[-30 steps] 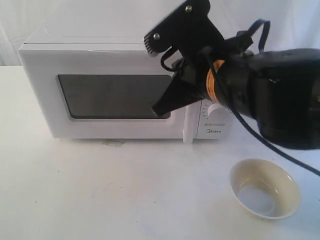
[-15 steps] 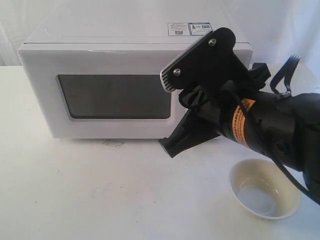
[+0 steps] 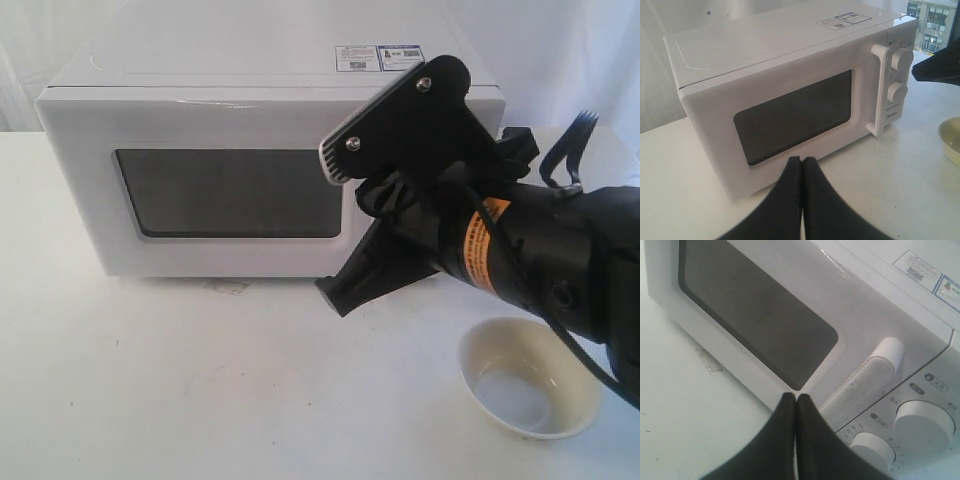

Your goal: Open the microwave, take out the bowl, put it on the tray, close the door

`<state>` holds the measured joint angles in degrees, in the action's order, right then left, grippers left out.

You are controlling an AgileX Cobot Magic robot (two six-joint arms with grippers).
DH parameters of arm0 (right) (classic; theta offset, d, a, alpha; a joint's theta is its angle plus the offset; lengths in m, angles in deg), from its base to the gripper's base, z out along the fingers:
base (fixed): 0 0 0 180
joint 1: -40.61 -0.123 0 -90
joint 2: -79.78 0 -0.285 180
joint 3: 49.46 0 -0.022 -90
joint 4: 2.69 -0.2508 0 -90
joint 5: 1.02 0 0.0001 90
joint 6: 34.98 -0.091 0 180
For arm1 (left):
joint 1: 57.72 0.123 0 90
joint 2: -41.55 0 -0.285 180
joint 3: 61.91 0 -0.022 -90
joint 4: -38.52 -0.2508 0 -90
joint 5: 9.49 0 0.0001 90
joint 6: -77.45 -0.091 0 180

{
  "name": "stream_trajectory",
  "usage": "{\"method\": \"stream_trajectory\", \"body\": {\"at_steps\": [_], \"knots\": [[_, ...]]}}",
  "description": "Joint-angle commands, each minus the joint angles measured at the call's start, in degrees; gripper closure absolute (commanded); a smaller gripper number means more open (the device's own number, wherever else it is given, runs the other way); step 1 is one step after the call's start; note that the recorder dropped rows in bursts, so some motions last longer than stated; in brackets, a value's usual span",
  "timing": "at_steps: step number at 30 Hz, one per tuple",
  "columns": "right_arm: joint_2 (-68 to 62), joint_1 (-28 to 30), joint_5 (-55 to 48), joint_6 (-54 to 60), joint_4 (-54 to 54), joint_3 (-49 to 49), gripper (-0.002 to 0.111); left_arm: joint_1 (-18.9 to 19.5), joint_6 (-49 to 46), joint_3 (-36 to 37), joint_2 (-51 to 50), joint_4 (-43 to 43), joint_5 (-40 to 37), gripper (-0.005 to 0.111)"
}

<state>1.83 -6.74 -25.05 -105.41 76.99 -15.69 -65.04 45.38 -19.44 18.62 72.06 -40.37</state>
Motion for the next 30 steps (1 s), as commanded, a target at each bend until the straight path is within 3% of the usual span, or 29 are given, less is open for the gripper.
{"method": "stream_trajectory", "body": {"at_steps": [1, 30], "knots": [[0.4, -0.1, 0.0, -0.4, 0.1, 0.2, 0.108, -0.1, 0.1, 0.3, 0.5, 0.7, -0.3, 0.107], [4.9, 0.0, -1.8, 0.2, 0.1, 0.2, 0.108, -0.1, 0.1, 0.3, 0.5, 0.7, -0.4, 0.107]]}}
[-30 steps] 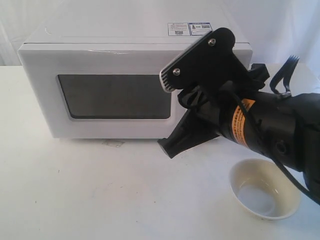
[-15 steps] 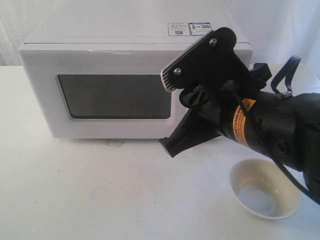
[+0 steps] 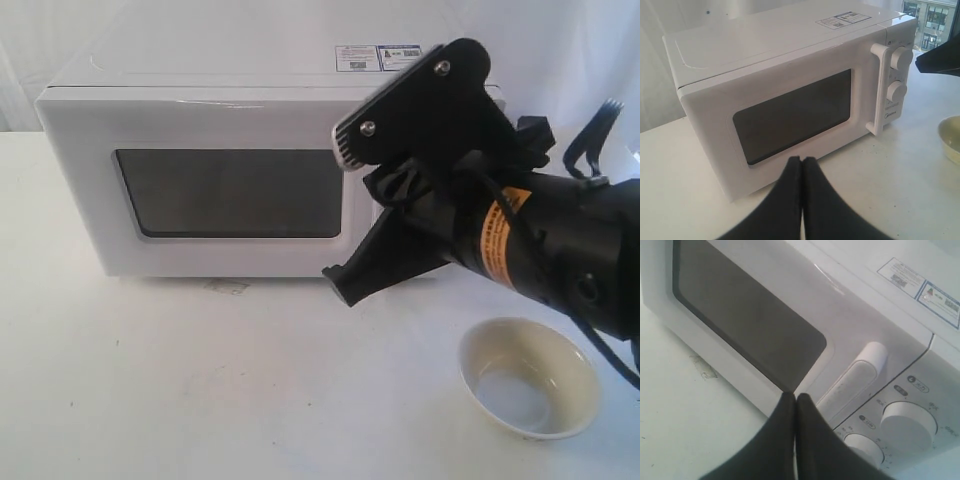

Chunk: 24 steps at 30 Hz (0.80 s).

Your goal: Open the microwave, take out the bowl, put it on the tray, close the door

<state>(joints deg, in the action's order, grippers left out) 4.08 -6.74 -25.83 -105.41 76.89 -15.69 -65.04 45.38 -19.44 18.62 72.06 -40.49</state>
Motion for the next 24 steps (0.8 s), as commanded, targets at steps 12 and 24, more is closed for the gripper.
{"method": "stream_trajectory", "body": {"at_steps": [12, 24], "knots": [[29.1, 9.2, -2.0, 0.1, -9.1, 5.7, 0.108, -0.1, 0.1, 0.3, 0.5, 0.7, -0.3, 0.107], [61.7, 23.4, -1.7, -1.7, -11.0, 21.8, 0.108, -0.1, 0.1, 0.3, 0.5, 0.7, -0.3, 0.107]]}}
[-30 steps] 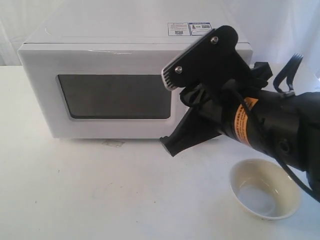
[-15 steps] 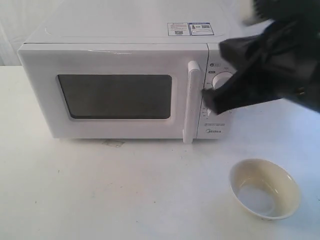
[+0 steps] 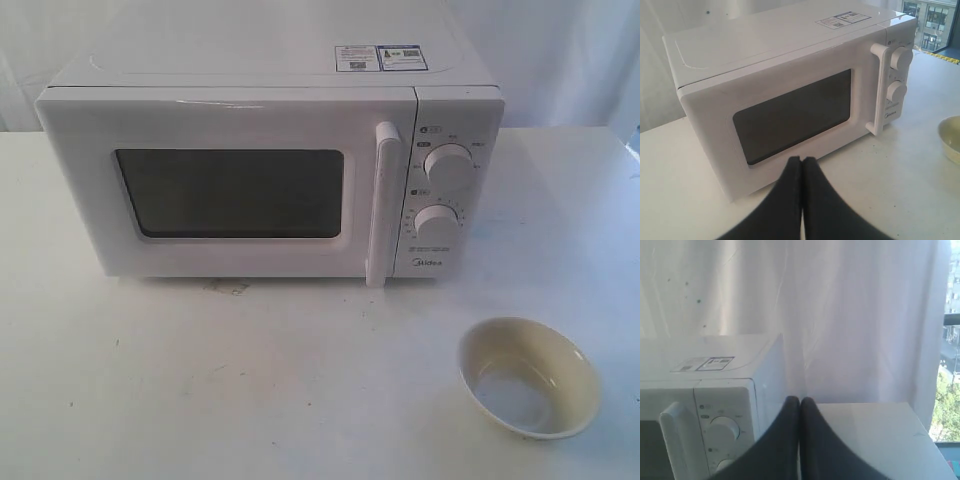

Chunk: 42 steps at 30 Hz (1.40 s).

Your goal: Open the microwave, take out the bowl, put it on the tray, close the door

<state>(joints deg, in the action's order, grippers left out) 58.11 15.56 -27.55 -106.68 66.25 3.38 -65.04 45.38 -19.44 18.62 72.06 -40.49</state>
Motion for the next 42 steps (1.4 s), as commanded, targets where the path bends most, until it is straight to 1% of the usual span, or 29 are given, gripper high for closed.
{"method": "stream_trajectory", "body": {"at_steps": [1, 3, 8, 10, 14, 17, 20, 25, 27, 32, 38, 42], "knots": [[8.8, 1.0, 0.0, -0.5, -0.4, 3.0, 0.108, -0.1, 0.1, 0.3, 0.5, 0.7, -0.3, 0.107], [11.1, 1.0, 0.9, -0.5, -0.4, 4.0, 0.108, -0.1, 0.1, 0.3, 0.5, 0.7, -0.3, 0.107], [11.4, 1.0, 7.0, -0.1, 0.2, 8.3, 0.108, -0.1, 0.1, 0.3, 0.5, 0.7, -0.3, 0.107], [11.4, 1.0, 7.8, 1.0, -3.2, 9.2, 0.108, -0.1, 0.1, 0.3, 0.5, 0.7, -0.3, 0.107], [11.4, 1.0, 6.9, 20.6, -20.8, 9.2, 0.108, -0.1, 0.1, 0.3, 0.5, 0.7, -0.3, 0.107], [11.4, 1.0, 7.4, 36.9, -29.6, 9.2, 0.108, -0.1, 0.1, 0.3, 0.5, 0.7, -0.3, 0.107], [11.4, 1.0, 7.4, 48.9, -38.5, 9.2, 0.108, -0.1, 0.1, 0.3, 0.5, 0.7, -0.3, 0.107], [11.4, 1.0, 7.8, 73.9, -58.9, 9.2, 0.108, -0.1, 0.1, 0.3, 0.5, 0.7, -0.3, 0.107], [11.4, 1.0, 8.4, 80.4, -62.9, 9.3, 0.108, -0.1, 0.1, 0.3, 0.5, 0.7, -0.3, 0.107], [11.4, 1.0, 11.5, 79.8, -63.2, 10.9, 0.108, -0.1, 0.1, 0.3, 0.5, 0.7, -0.3, 0.107], [11.4, 1.0, 11.5, 73.9, -63.2, 13.5, 0.108, -0.1, 0.1, 0.3, 0.5, 0.7, -0.3, 0.107], [11.4, 1.0, 11.6, 72.7, -63.0, 15.1, 0.108, -0.1, 0.1, 0.3, 0.5, 0.7, -0.3, 0.107]]}}
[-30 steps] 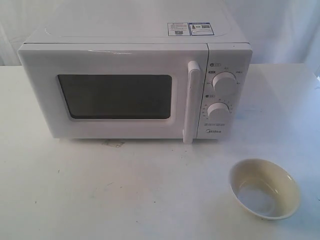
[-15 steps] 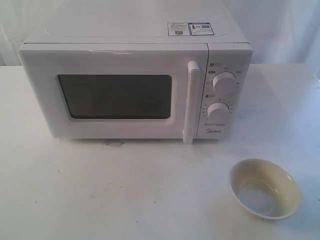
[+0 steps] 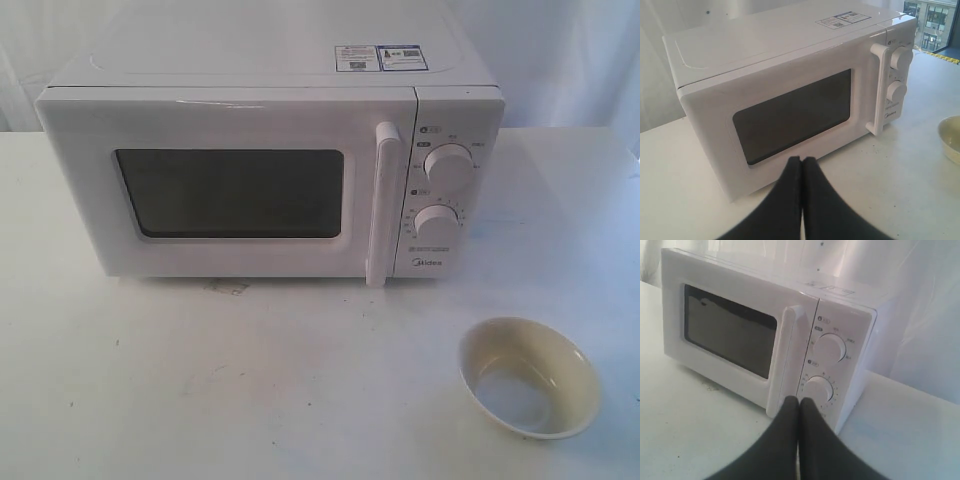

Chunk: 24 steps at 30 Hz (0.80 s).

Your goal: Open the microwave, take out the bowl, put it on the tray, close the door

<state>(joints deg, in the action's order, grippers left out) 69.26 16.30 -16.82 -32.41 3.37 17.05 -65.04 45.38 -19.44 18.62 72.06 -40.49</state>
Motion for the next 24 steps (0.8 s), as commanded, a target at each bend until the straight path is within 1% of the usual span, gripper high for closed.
{"method": "stream_trajectory", "body": {"at_steps": [1, 12, 16, 24], "knots": [[0.3, 0.3, 0.9, -1.5, -0.3, 1.7, 0.108, -0.1, 0.1, 0.3, 0.5, 0.7, -0.3, 0.107], [0.6, 0.5, 0.0, -1.3, -0.4, 2.8, 0.108, -0.1, 0.1, 0.3, 0.5, 0.7, -0.3, 0.107], [2.7, 5.6, -1.6, -1.3, 0.0, 3.1, 0.108, -0.1, 0.1, 0.3, 0.5, 0.7, -0.3, 0.107], [2.7, 15.8, -1.0, -1.1, -0.3, 5.8, 0.108, -0.1, 0.1, 0.3, 0.5, 0.7, -0.3, 0.107]]}}
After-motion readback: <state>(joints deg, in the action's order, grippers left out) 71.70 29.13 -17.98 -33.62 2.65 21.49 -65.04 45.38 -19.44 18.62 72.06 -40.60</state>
